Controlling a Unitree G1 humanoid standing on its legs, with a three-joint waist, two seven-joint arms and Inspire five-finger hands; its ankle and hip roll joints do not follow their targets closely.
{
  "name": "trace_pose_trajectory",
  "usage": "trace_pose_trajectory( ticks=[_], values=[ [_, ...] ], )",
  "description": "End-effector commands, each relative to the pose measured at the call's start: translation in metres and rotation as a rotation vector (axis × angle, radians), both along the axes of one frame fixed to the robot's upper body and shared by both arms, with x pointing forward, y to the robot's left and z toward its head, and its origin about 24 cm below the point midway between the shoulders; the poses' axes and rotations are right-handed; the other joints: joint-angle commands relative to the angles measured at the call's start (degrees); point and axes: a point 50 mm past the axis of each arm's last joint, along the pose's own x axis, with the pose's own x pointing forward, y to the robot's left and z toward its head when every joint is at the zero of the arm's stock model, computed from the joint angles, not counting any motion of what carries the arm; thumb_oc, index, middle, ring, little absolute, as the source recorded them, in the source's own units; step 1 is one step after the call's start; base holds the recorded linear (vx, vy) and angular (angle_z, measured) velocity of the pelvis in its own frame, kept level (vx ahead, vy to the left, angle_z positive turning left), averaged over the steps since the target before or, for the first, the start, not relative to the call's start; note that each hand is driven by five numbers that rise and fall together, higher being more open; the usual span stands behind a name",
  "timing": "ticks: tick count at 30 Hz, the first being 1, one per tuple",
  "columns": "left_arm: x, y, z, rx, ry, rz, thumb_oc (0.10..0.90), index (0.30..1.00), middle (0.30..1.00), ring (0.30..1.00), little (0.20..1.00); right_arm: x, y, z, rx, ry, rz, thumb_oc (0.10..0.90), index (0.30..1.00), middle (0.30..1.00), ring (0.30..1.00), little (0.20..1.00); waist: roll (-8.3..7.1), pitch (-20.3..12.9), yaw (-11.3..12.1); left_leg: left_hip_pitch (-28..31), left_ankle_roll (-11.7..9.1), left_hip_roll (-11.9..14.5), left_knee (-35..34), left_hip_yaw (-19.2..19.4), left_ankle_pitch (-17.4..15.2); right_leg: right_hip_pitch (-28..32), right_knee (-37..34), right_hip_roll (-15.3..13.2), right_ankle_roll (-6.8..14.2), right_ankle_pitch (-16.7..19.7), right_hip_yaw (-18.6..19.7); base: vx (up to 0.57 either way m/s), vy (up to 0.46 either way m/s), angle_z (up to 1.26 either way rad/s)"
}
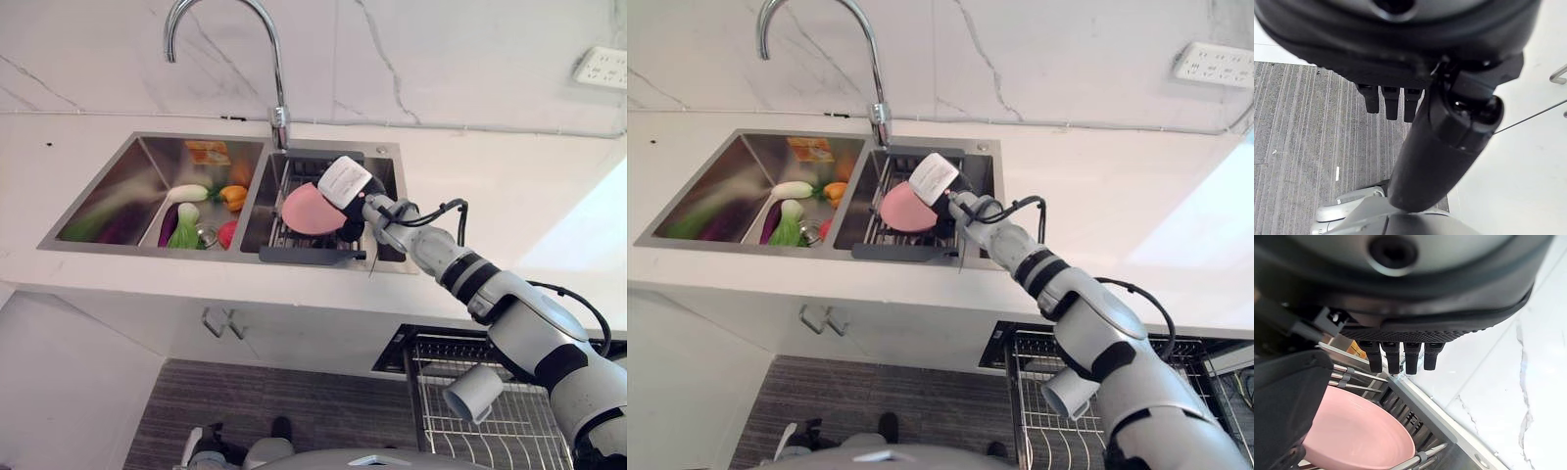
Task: Place the dishes in the dishwasher.
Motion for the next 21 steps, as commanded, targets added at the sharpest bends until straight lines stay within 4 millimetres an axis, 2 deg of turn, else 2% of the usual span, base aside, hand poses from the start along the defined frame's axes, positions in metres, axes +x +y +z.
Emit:
trace_pose_trajectory(
  ticks=[1, 5, 9, 14, 16, 17, 18, 21],
  values=[
    [0.026, -0.002, 0.005, 0.025, -0.066, -0.035, 0.800, 0.900, 0.900, 0.900, 0.900, 0.010, 0.008, 0.061, 0.092, -0.244, 0.015, 0.800, 0.900, 0.900, 0.900, 0.900, -4.02, -0.1, 2.0, -2.4, -5.7, 8.3, 0.2, -2.4, 0.3, -1.8, 3.1, -6.8, 3.2, 0.3, -1.2, -0.01, 0.010, 0.03],
    [0.019, -0.001, 0.003, 0.026, -0.045, -0.021, 0.800, 0.900, 0.900, 0.900, 0.900, 0.007, 0.010, 0.043, 0.092, -0.189, 0.017, 0.800, 0.900, 0.900, 0.900, 0.900, -4.04, 0.2, 2.5, -2.9, -5.8, 8.2, 0.2, -2.8, 0.5, -1.7, 3.2, -6.7, 3.2, 0.2, -1.9, 0.00, 0.000, 0.00],
    [0.017, -0.001, 0.003, 0.028, -0.041, -0.027, 0.800, 0.900, 0.900, 0.900, 0.900, 0.007, 0.009, 0.036, 0.079, -0.166, 0.010, 0.800, 0.900, 0.900, 0.900, 0.900, -4.05, 0.3, 2.8, -3.6, -5.9, 8.1, 0.2, -3.6, 0.8, -1.6, 3.5, -6.8, 3.1, -0.1, -2.3, -0.02, -0.001, 0.08],
    [0.021, -0.002, 0.004, 0.027, -0.041, -0.071, 0.800, 0.900, 0.900, 0.900, 0.900, 0.013, -0.009, 0.016, 0.044, -0.101, -0.065, 0.800, 0.900, 0.900, 0.900, 0.900, -3.86, 0.0, 3.9, -5.4, -6.1, 7.4, 0.2, -6.6, 1.3, -0.7, 3.3, -6.6, 2.9, -0.6, -3.9, 0.00, -0.005, 0.27],
    [0.021, -0.003, 0.004, 0.027, -0.042, -0.073, 0.800, 0.900, 0.900, 0.900, 0.900, 0.014, -0.012, 0.014, 0.045, -0.101, -0.073, 0.800, 0.900, 0.900, 0.900, 0.900, -3.89, -0.1, 3.9, -5.4, -6.2, 7.3, 0.2, -7.0, 0.7, -0.2, 3.1, -6.6, 2.9, -1.2, -4.4, 0.04, -0.008, 0.18],
    [0.021, -0.003, 0.003, 0.026, -0.041, -0.075, 0.800, 0.900, 0.900, 0.900, 0.900, 0.015, -0.015, 0.013, 0.038, -0.100, -0.084, 0.648, 0.672, 0.672, 0.672, 0.672, -3.90, 0.0, 4.0, -5.4, -6.2, 7.1, 0.2, -7.3, 0.7, -0.1, 3.1, -6.6, 2.9, -1.2, -4.7, -0.05, 0.005, 0.16],
    [0.021, -0.004, 0.003, 0.024, -0.041, -0.078, 0.800, 0.900, 0.900, 0.900, 0.900, 0.015, -0.015, 0.012, 0.033, -0.104, -0.087, 0.400, 0.300, 0.300, 0.300, 0.300, -3.82, 0.1, 4.1, -5.8, -6.1, 7.0, 0.2, -7.6, 1.4, -0.3, 3.3, -6.6, 2.8, -0.7, -4.9, 0.00, -0.004, 0.14],
    [0.022, -0.004, 0.003, 0.024, -0.042, -0.080, 0.800, 0.900, 0.900, 0.900, 0.900, 0.015, -0.017, 0.017, 0.032, -0.125, -0.080, 0.400, 0.300, 0.300, 0.300, 0.300, -3.81, 0.0, 4.0, -5.8, -6.2, 6.9, 0.2, -7.8, 0.8, 0.1, 3.1, -6.7, 2.9, -1.2, -5.3, 0.01, -0.001, 0.11]
  ],
)
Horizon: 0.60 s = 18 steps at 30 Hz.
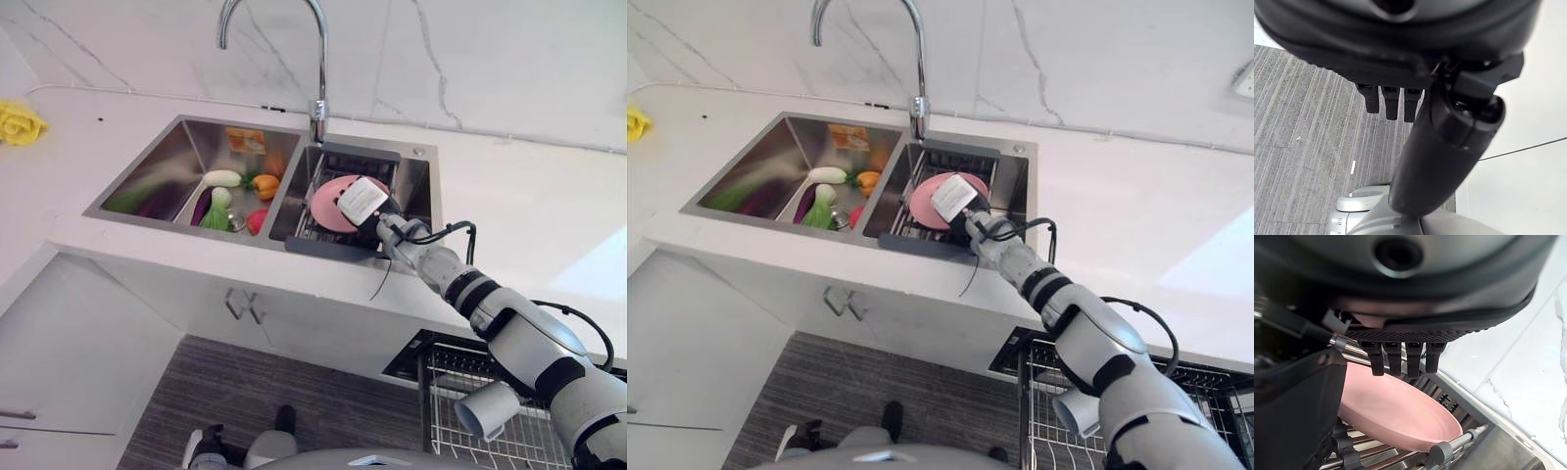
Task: Place the dishes in the dishwasher.
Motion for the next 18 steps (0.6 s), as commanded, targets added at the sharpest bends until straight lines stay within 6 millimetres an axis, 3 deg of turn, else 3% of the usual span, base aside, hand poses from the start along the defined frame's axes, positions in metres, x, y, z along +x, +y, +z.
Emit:
trace_pose_trajectory(
  ticks=[1, 5, 12, 13, 18],
  values=[
    [0.024, -0.003, 0.004, 0.022, -0.044, -0.087, 0.800, 0.900, 0.900, 0.900, 0.900, 0.016, 0.013, 0.060, 0.039, -0.226, 0.039, 0.400, 0.300, 0.300, 0.300, 0.300, -3.54, 0.1, 1.3, -2.9, -6.0, 7.4, 0.2, -2.4, -0.6, -0.3, 3.1, -6.8, 3.4, -0.9, -0.3, 0.00, 0.008, 0.08],
    [0.028, -0.002, 0.005, 0.027, -0.054, -0.085, 0.800, 0.900, 0.900, 0.900, 0.900, 0.012, 0.009, 0.081, 0.081, -0.312, 0.079, 0.400, 0.300, 0.300, 0.300, 0.300, -3.29, 0.0, 1.1, -3.7, -5.9, 7.0, 0.2, -3.0, 0.3, -0.6, 3.3, -7.1, 3.4, -0.4, -0.6, -0.02, 0.013, 0.09],
    [0.031, -0.001, 0.006, 0.037, -0.069, -0.079, 0.800, 0.900, 0.900, 0.900, 0.900, 0.011, -0.002, 0.096, 0.174, -0.379, 0.065, 0.400, 0.300, 0.300, 0.300, 0.300, -3.03, -0.1, 0.9, -3.6, -5.9, 7.0, 0.2, -2.8, 0.2, -0.6, 3.1, -7.2, 3.5, -0.3, -0.6, 0.00, 0.002, 0.01],
    [0.031, -0.001, 0.007, 0.043, -0.073, -0.081, 0.800, 0.900, 0.900, 0.900, 0.900, 0.009, -0.002, 0.107, 0.201, -0.425, 0.087, 0.400, 0.300, 0.300, 0.300, 0.300, -2.97, -0.1, 0.7, -3.4, -5.8, 7.1, 0.2, -2.5, 0.1, -0.7, 3.2, -7.3, 3.5, -0.3, -0.4, 0.00, 0.000, 0.00],
    [0.034, 0.000, 0.008, 0.058, -0.089, -0.084, 0.800, 0.900, 0.900, 0.900, 0.900, 0.006, 0.010, 0.120, 0.256, -0.484, 0.149, 0.400, 0.300, 0.300, 0.300, 0.300, -3.17, 0.1, 0.8, -2.3, -5.7, 7.7, 0.2, -1.0, -0.3, -1.4, 3.2, -7.2, 3.7, -0.1, 0.8, 0.00, -0.003, -0.04]
  ],
)
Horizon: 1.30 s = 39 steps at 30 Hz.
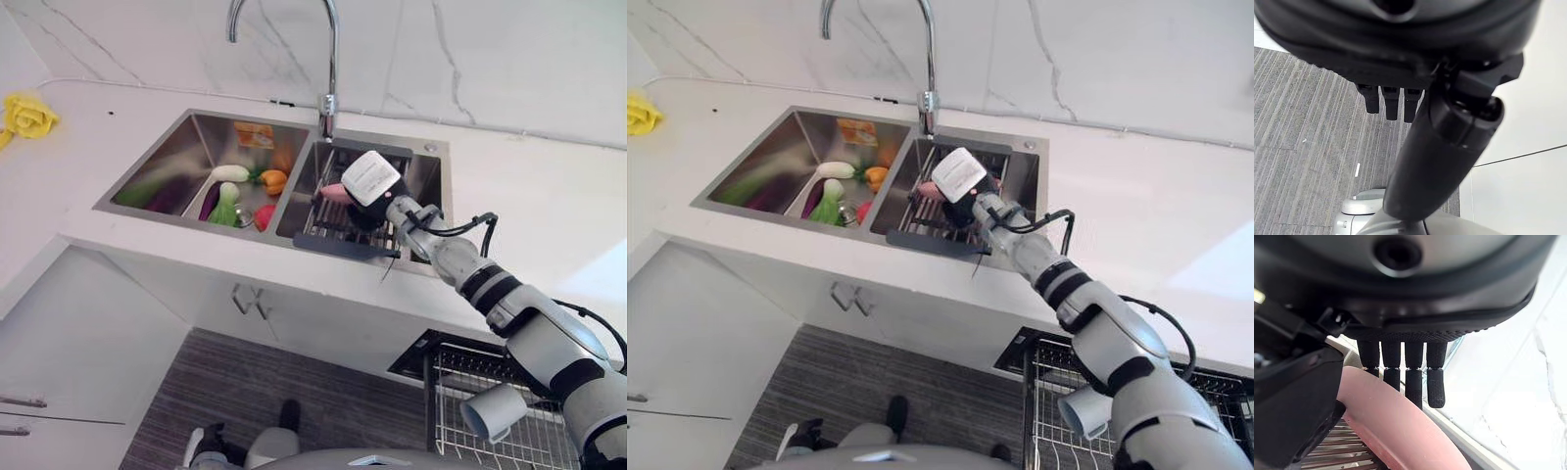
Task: Place the dishes in the dishwasher.
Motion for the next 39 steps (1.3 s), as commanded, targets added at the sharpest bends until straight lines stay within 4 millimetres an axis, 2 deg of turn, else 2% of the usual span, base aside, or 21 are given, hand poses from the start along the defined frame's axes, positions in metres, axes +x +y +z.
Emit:
trace_pose_trajectory(
  ticks=[1, 8, 10, 11, 12, 13, 15, 17, 18, 20, 25, 27, 29, 33, 34, 36, 37, 38, 39],
  values=[
    [0.030, 0.002, 0.007, 0.053, -0.076, -0.085, 0.800, 0.900, 0.900, 0.900, 0.900, 0.008, 0.015, 0.081, 0.150, -0.304, 0.070, 0.400, 0.300, 0.300, 0.300, 0.300, -3.83, -0.3, 1.2, -1.5, -6.0, 8.2, 0.2, -0.5, -0.5, -0.9, 3.2, -6.8, 3.7, 0.0, 1.4, 0.00, -0.005, -0.11],
    [0.034, 0.006, 0.010, 0.079, -0.097, -0.094, 0.800, 0.900, 0.900, 0.900, 0.900, 0.002, 0.025, 0.100, 0.263, -0.359, 0.150, 0.400, 0.300, 0.300, 0.300, 0.300, -3.85, -0.3, 1.5, -0.5, -6.1, 8.7, 0.2, 0.8, -0.7, -1.1, 3.2, -6.5, 3.7, -0.3, 2.5, 0.01, -0.010, -0.15],
    [0.033, 0.005, 0.010, 0.085, -0.094, -0.090, 0.800, 0.900, 0.900, 0.900, 0.900, -0.005, 0.022, 0.114, 0.493, -0.366, 0.184, 0.400, 0.300, 0.300, 0.300, 0.300, -3.49, -0.6, 1.0, -0.1, -6.1, 8.8, 0.2, 1.2, -0.8, -0.7, 2.9, -6.6, 3.7, -0.2, 2.6, 0.03, -0.003, -0.08],
    [0.033, 0.005, 0.010, 0.087, -0.094, -0.092, 0.800, 0.900, 0.900, 0.900, 0.900, -0.006, 0.021, 0.114, 0.495, -0.365, 0.182, 0.400, 0.300, 0.300, 0.300, 0.300, -3.56, -0.6, 1.1, 0.0, -6.1, 8.8, 0.2, 1.2, -0.8, -0.7, 2.9, -6.6, 3.7, -0.3, 2.5, 0.03, -0.010, -0.05],
    [0.033, 0.004, 0.010, 0.088, -0.093, -0.090, 0.800, 0.900, 0.900, 0.900, 0.900, -0.011, 0.019, 0.122, 0.623, -0.363, 0.215, 0.400, 0.300, 0.300, 0.300, 0.300, -3.33, -0.7, 0.8, 0.2, -6.1, 8.7, 0.2, 1.5, -0.9, -0.4, 2.8, -6.7, 3.7, -0.3, 2.5, 0.02, -0.004, -0.04],
    [0.033, 0.005, 0.010, 0.088, -0.093, -0.091, 0.800, 0.900, 0.900, 0.900, 0.900, -0.012, 0.019, 0.122, 0.624, -0.363, 0.214, 0.400, 0.300, 0.300, 0.300, 0.300, -3.37, -0.7, 0.8, 0.3, -6.1, 8.7, 0.2, 1.5, -0.9, -0.4, 2.8, -6.7, 3.7, -0.3, 2.5, 0.00, 0.000, 0.00],
    [0.032, 0.006, 0.009, 0.094, -0.084, -0.095, 0.800, 0.900, 0.900, 0.900, 0.900, -0.020, 0.015, 0.132, 0.739, -0.373, 0.263, 0.400, 0.300, 0.300, 0.300, 0.300, -3.14, -0.9, 0.5, 0.4, -6.1, 8.6, 0.2, 1.6, -1.0, 0.0, 2.7, -6.7, 3.7, -0.4, 2.2, 0.02, -0.004, -0.01],
    [0.029, 0.007, 0.009, 0.106, -0.079, -0.088, 0.800, 0.900, 0.900, 0.900, 0.900, -0.037, 0.012, 0.143, 0.942, -0.367, 0.365, 0.400, 0.300, 0.300, 0.300, 0.300, -2.78, -1.0, -0.1, 0.6, -6.2, 8.6, 0.2, 2.0, -1.0, 0.2, 2.7, -6.9, 3.7, -0.5, 2.0, 0.02, 0.000, 0.00],
    [0.029, 0.007, 0.009, 0.106, -0.078, -0.089, 0.800, 0.900, 0.900, 0.900, 0.900, -0.037, 0.012, 0.142, 0.943, -0.367, 0.364, 0.400, 0.300, 0.300, 0.300, 0.300, -2.81, -1.0, -0.1, 0.6, -6.2, 8.6, 0.2, 1.9, -1.0, 0.2, 2.7, -6.9, 3.7, -0.5, 2.0, 0.00, 0.000, 0.00],
    [0.027, 0.010, 0.009, 0.120, -0.071, -0.078, 0.800, 0.900, 0.900, 0.900, 0.900, -0.051, 0.008, 0.152, 1.051, -0.397, 0.442, 0.400, 0.300, 0.300, 0.300, 0.300, -2.57, -1.1, -0.6, 0.9, -6.2, 8.5, 0.2, 2.3, -1.1, 0.2, 2.6, -7.0, 3.7, -0.5, 2.0, 0.00, 0.000, 0.00],
    [0.024, 0.013, 0.010, 0.135, -0.066, -0.063, 0.800, 0.900, 0.900, 0.900, 0.900, -0.066, 0.005, 0.159, 1.180, -0.398, 0.534, 0.400, 0.300, 0.300, 0.300, 0.300, -2.48, -0.9, -1.0, 1.4, -6.1, 8.6, 0.2, 2.9, -1.2, 0.2, 2.6, -7.0, 3.7, -0.4, 2.3, 0.00, -0.003, -0.01],
    [0.024, 0.014, 0.010, 0.142, -0.068, -0.052, 0.800, 0.900, 0.900, 0.900, 0.900, -0.080, 0.007, 0.165, 1.301, -0.324, 0.661, 0.400, 0.300, 0.300, 0.300, 0.300, -2.44, -0.7, -1.5, 1.5, -6.3, 8.6, 0.2, 3.3, -1.1, 0.2, 2.6, -7.0, 3.7, -0.5, 2.3, 0.00, -0.006, -0.05],
    [0.024, 0.015, 0.010, 0.141, -0.068, -0.053, 0.800, 0.900, 0.900, 0.900, 0.900, -0.082, 0.002, 0.165, 1.343, -0.318, 0.668, 0.400, 0.300, 0.300, 0.300, 0.300, -2.44, -0.6, -1.7, 1.4, -6.3, 8.5, 0.2, 3.4, -1.1, 0.2, 2.6, -7.0, 3.7, -0.5, 2.2, 0.00, -0.004, -0.08],
    [0.025, 0.019, 0.011, 0.144, -0.082, -0.012, 0.800, 0.900, 0.900, 0.900, 0.900, -0.102, -0.013, 0.156, 1.622, -0.194, 0.819, 0.400, 0.300, 0.300, 0.300, 0.300, -2.32, 0.0, -2.8, 0.6, -6.2, 8.3, 0.2, 3.6, -0.8, -0.3, 3.4, -7.1, 3.8, -0.8, 1.6, -0.01, -0.003, -0.03],
    [0.029, 0.021, 0.014, 0.141, -0.115, 0.037, 0.800, 0.900, 0.900, 0.900, 0.900, -0.112, -0.020, 0.155, 1.731, -0.135, 0.904, 0.400, 0.300, 0.300, 0.300, 0.300, -2.68, 1.7, -3.5, -1.0, -4.9, 7.5, 4.4, 2.8, -1.8, -1.6, 5.1, -7.2, 3.4, -1.8, 3.2, -0.07, -0.005, 0.11],
    [0.034, 0.022, 0.016, 0.132, -0.161, 0.076, 0.800, 0.900, 0.900, 0.900, 0.900, -0.119, -0.021, 0.156, 1.793, -0.085, 0.989, 0.400, 0.300, 0.300, 0.300, 0.300, -4.18, 3.8, -2.9, -6.1, -5.3, 5.1, 14.7, -0.6, -5.8, -3.5, 6.8, -7.9, 2.6, -2.7, 5.6, -0.08, -0.030, -0.04],
    [0.037, 0.024, 0.019, 0.124, -0.198, 0.120, 0.800, 0.900, 0.900, 0.900, 0.900, -0.123, -0.020, 0.161, 1.808, -0.070, 1.056, 0.400, 0.300, 0.300, 0.300, 0.300, -5.04, 4.9, -1.3, -6.8, -6.5, 3.4, 18.8, -7.7, -8.1, -5.0, 7.6, -7.1, 2.0, -3.0, 8.5, -0.05, -0.024, -0.20],
    [0.038, 0.024, 0.019, 0.124, -0.200, 0.120, 0.800, 0.900, 0.900, 0.900, 0.900, -0.123, -0.020, 0.162, 1.808, -0.070, 1.057, 0.400, 0.300, 0.300, 0.300, 0.300, -5.10, 4.7, -1.3, -7.2, -6.4, 3.3, 18.9, -7.7, -7.9, -5.4, 7.7, -7.1, 2.0, -2.8, 8.5, 0.07, 0.113, -0.37],
    [0.041, 0.027, 0.020, 0.127, -0.211, 0.141, 0.800, 0.900, 0.900, 0.900, 0.900, -0.127, -0.036, 0.162, 1.864, -0.108, 1.064, 0.400, 0.300, 0.300, 0.300, 0.300, -5.96, 5.3, -0.6, -8.3, -8.2, 6.0, 16.9, -13.9, -7.3, -5.8, 8.1, -7.2, 2.9, -3.3, 11.0, 0.15, 0.199, -0.72]
  ],
)
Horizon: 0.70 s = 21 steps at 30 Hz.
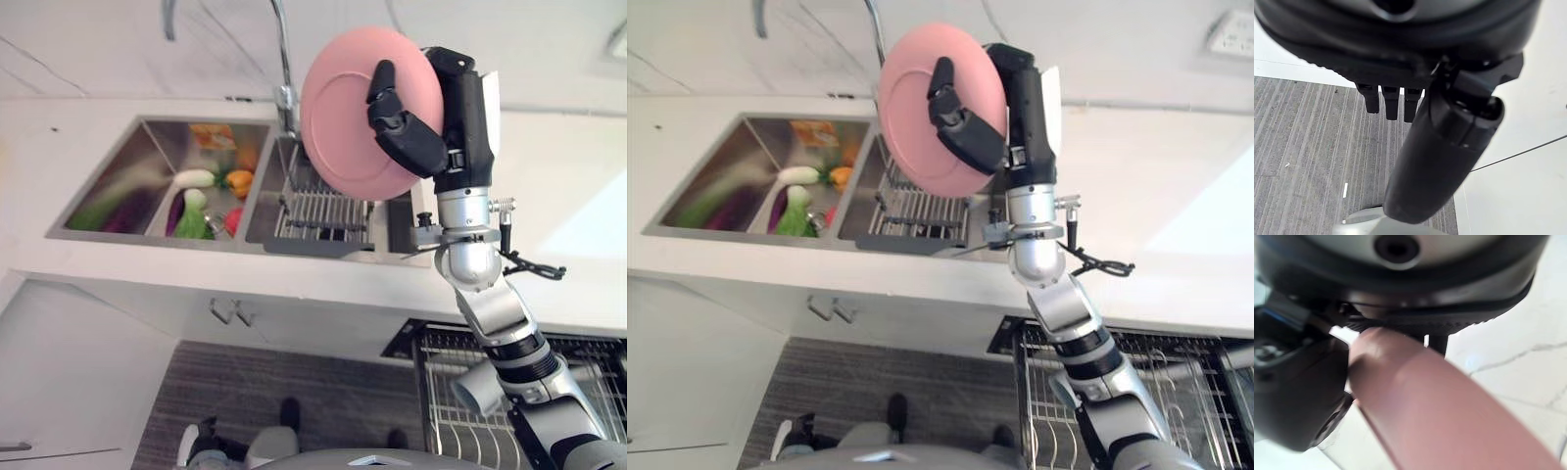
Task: Place the dishes in the dishwasher.
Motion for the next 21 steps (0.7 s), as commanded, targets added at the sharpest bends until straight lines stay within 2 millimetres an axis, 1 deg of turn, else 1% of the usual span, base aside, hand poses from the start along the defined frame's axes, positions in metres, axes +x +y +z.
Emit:
trace_pose_trajectory(
  ticks=[1, 2, 3, 4, 5, 6, 7, 8, 9, 10, 11, 12, 14, 15, 17, 18, 21],
  values=[
    [0.023, 0.017, 0.011, 0.072, -0.086, 0.004, 0.800, 0.900, 0.900, 0.900, 0.900, -0.037, -0.019, 0.084, 0.221, -0.442, 0.139, 0.400, 0.300, 0.300, 0.300, 0.300, -3.18, -0.3, 2.6, -3.7, -6.0, 9.2, 2.4, -12.9, -5.1, -0.7, 3.9, -5.4, 5.0, -1.0, 5.1, 0.22, 0.304, -0.67],
    [0.022, 0.019, 0.011, 0.080, -0.074, -0.008, 0.800, 0.900, 0.900, 0.900, 0.900, -0.040, -0.025, 0.083, 0.239, -0.445, 0.134, 0.400, 0.300, 0.300, 0.300, 0.300, -3.05, -0.6, 2.2, -3.3, -5.0, 8.8, 0.8, -13.5, -5.7, -0.6, 3.7, -5.9, 5.6, -0.3, 5.7, 0.15, 0.182, -0.63],
    [0.021, 0.019, 0.011, 0.081, -0.072, -0.010, 0.800, 0.900, 0.900, 0.900, 0.900, -0.040, -0.026, 0.083, 0.239, -0.443, 0.133, 0.400, 0.300, 0.300, 0.300, 0.300, -3.10, -0.5, 2.5, -2.9, -4.9, 8.9, 0.6, -13.3, -5.7, -0.4, 3.6, -6.0, 5.6, -0.2, 5.8, 0.08, 0.350, -0.32],
    [0.027, 0.022, 0.013, 0.097, -0.065, -0.045, 0.800, 0.900, 0.900, 0.900, 0.900, -0.044, -0.042, 0.078, 0.283, -0.450, 0.060, 0.400, 0.300, 0.300, 0.300, 0.300, -3.76, -1.6, 0.8, -1.6, -3.5, 7.0, -1.2, -12.7, -7.2, -0.8, 3.6, -8.9, 6.2, 3.8, 6.6, 0.02, 0.389, -0.49],
    [0.030, 0.023, 0.014, 0.108, -0.062, -0.067, 0.800, 0.900, 0.900, 0.900, 0.900, -0.042, -0.048, 0.074, 0.326, -0.439, 0.035, 0.400, 0.300, 0.300, 0.300, 0.300, -4.70, -1.8, 0.4, -1.8, -2.5, 5.4, 0.2, -12.0, -8.3, -1.3, 4.2, -10.9, 6.1, 7.4, 7.3, 0.01, 0.402, -0.48],
    [0.030, 0.023, 0.014, 0.110, -0.062, -0.068, 0.800, 0.900, 0.900, 0.900, 0.900, -0.042, -0.048, 0.074, 0.328, -0.440, 0.034, 0.400, 0.300, 0.300, 0.300, 0.300, -5.11, -1.9, 0.7, -2.2, -2.3, 5.0, 0.8, -11.6, -8.6, -1.6, 4.0, -11.4, 6.4, 7.6, 7.8, -0.03, 0.310, -0.38],
    [0.033, 0.029, 0.017, 0.146, -0.057, -0.077, 0.800, 0.900, 0.900, 0.900, 0.900, -0.042, -0.054, 0.068, 0.372, -0.435, -0.018, 0.400, 0.300, 0.300, 0.300, 0.300, -5.59, -1.5, 0.1, -2.4, -1.3, 3.2, 2.2, -9.6, -8.9, -3.2, 5.7, -13.0, 5.4, 13.5, 7.9, -0.02, 0.248, -0.26],
    [0.032, 0.032, 0.018, 0.146, -0.064, -0.059, 0.800, 0.900, 0.900, 0.900, 0.900, -0.043, -0.053, 0.068, 0.380, -0.440, -0.018, 0.400, 0.300, 0.300, 0.300, 0.300, -5.41, -1.4, 0.0, -1.7, -0.7, 2.7, 2.0, -8.0, -9.4, -4.5, 6.8, -13.3, 4.8, 15.3, 6.8, -0.06, 0.632, -0.42],
    [0.029, 0.034, 0.018, 0.145, -0.078, -0.029, 0.800, 0.900, 0.900, 0.900, 0.900, -0.040, -0.053, 0.064, 0.417, -0.431, -0.048, 0.400, 0.300, 0.300, 0.300, 0.300, -4.00, -0.8, 0.5, 1.9, 0.0, 2.7, -0.5, -3.1, -8.8, -7.8, 8.4, -14.2, 5.5, 19.7, -1.5, -0.03, 0.670, -0.93],
    [0.029, 0.034, 0.019, 0.148, -0.086, -0.036, 0.800, 0.900, 0.900, 0.900, 0.900, -0.039, -0.054, 0.063, 0.415, -0.425, -0.060, 0.400, 0.300, 0.300, 0.300, 0.300, -3.08, -0.7, -0.1, 3.6, 0.4, 2.9, -1.9, -1.3, -8.8, -8.6, 8.7, -13.3, 5.7, 19.1, -4.3, -0.07, 0.822, -1.65],
    [0.029, 0.035, 0.019, 0.158, -0.079, -0.061, 0.800, 0.900, 0.900, 0.900, 0.900, -0.037, -0.057, 0.060, 0.417, -0.414, -0.073, 0.400, 0.300, 0.300, 0.300, 0.300, -2.31, -0.8, -1.0, 5.0, 1.1, 2.5, -3.6, 0.2, -8.1, -9.2, 9.4, -11.2, 5.4, 16.5, -4.9, -0.06, 0.618, -1.92],
    [0.026, 0.039, 0.019, 0.170, -0.067, -0.077, 0.800, 0.900, 0.900, 0.900, 0.900, -0.036, -0.061, 0.058, 0.426, -0.407, -0.085, 0.400, 0.300, 0.300, 0.300, 0.300, -1.84, -0.9, -1.4, 6.7, 1.9, 2.3, -5.5, 2.3, -7.8, -9.8, 10.0, -9.2, 5.1, 14.6, -5.5, -0.06, 0.432, -1.40],
    [0.026, 0.039, 0.019, 0.170, -0.067, -0.078, 0.800, 0.900, 0.900, 0.900, 0.900, -0.036, -0.061, 0.058, 0.427, -0.408, -0.085, 0.400, 0.300, 0.300, 0.300, 0.300, -1.99, -0.9, -1.3, 6.8, 1.9, 2.2, -5.9, 2.5, -7.3, -10.0, 9.9, -9.2, 5.1, 14.9, -5.3, -0.02, 0.226, -0.94],
    [0.018, 0.047, 0.020, 0.187, -0.037, -0.079, 0.800, 0.900, 0.900, 0.900, 0.900, -0.038, -0.068, 0.055, 0.417, -0.406, -0.124, 0.400, 0.300, 0.300, 0.300, 0.300, -1.66, -1.5, -1.8, 8.9, 3.1, 1.3, -9.0, 5.8, -6.7, -10.2, 9.5, -5.6, 4.6, 12.3, -8.2, 0.01, 0.259, -0.91],
    [0.018, 0.047, 0.020, 0.187, -0.037, -0.079, 0.800, 0.900, 0.900, 0.900, 0.900, -0.038, -0.068, 0.055, 0.417, -0.406, -0.124, 0.400, 0.300, 0.300, 0.300, 0.300, -1.66, -1.5, -1.8, 8.9, 3.1, 1.3, -9.0, 5.8, -6.7, -10.2, 9.5, -5.6, 4.6, 12.3, -8.2, 0.02, 0.200, -0.44],
    [0.012, 0.054, 0.020, 0.199, -0.008, -0.081, 0.800, 0.900, 0.900, 0.900, 0.900, -0.042, -0.077, 0.051, 0.393, -0.402, -0.184, 0.400, 0.300, 0.300, 0.300, 0.300, -2.32, -2.3, -3.0, 10.5, 3.4, 0.3, -11.0, 8.6, -6.4, -9.8, 7.0, -3.8, 4.8, 12.8, -9.2, 0.03, 0.141, -0.33],
    [0.012, 0.054, 0.020, 0.199, -0.008, -0.081, 0.800, 0.900, 0.900, 0.900, 0.900, -0.042, -0.077, 0.051, 0.393, -0.402, -0.184, 0.400, 0.300, 0.300, 0.300, 0.300, -2.32, -2.3, -3.0, 10.5, 3.4, 0.3, -11.0, 8.6, -6.4, -9.8, 7.0, -3.8, 4.8, 12.8, -9.2, 0.02, 0.072, -0.40]
  ],
)
